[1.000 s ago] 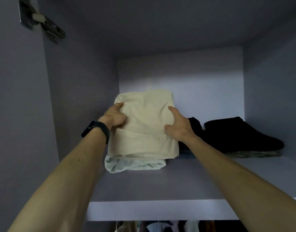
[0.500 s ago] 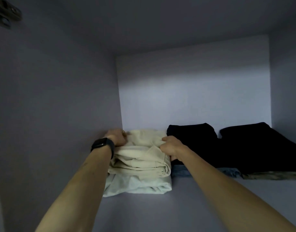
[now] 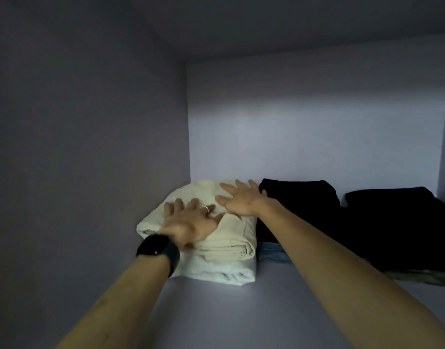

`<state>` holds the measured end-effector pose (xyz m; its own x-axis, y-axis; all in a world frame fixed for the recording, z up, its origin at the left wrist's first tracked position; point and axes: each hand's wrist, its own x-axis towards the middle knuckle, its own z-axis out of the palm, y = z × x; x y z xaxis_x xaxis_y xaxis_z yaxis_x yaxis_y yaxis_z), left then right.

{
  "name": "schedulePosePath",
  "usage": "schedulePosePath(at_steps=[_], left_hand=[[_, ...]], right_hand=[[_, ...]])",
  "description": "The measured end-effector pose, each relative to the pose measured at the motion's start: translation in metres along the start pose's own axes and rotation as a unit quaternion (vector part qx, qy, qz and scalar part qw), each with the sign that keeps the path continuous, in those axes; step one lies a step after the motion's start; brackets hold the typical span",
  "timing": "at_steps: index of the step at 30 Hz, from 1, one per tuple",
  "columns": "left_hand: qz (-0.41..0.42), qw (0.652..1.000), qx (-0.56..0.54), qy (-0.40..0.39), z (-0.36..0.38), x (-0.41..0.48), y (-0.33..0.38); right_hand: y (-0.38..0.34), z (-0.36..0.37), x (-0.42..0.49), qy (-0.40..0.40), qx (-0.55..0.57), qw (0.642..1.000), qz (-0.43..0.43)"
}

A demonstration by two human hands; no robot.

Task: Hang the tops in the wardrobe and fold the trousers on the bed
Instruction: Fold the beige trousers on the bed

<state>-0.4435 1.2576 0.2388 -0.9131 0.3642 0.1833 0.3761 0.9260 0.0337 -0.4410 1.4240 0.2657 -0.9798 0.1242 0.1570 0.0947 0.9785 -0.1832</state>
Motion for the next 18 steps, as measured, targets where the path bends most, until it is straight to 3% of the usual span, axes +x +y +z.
schedulePosePath(at_steps=[4,8,12,15,18], left_hand=[[-0.013,0.999,-0.03,0.032,0.045,-0.009,-0.009],[-0.023,1.0,-0.017,-0.002,0.04,-0.002,-0.012],[-0.013,0.999,0.001,-0.051,0.014,0.009,-0.014],[0.025,1.0,0.015,-0.004,-0.011,0.029,-0.011],[0.043,0.999,0.015,-0.01,-0.016,0.051,-0.012]], right_hand=[[0.011,0.029,0.011,-0.047,-0.036,0.998,0.016],[0.006,0.032,0.015,-0.065,-0.061,0.996,0.031],[0.006,0.025,0.004,-0.01,-0.002,1.0,0.018],[0.002,0.017,-0.017,0.037,0.02,0.999,0.018],[-0.007,0.009,-0.03,0.019,0.017,1.0,0.001]])
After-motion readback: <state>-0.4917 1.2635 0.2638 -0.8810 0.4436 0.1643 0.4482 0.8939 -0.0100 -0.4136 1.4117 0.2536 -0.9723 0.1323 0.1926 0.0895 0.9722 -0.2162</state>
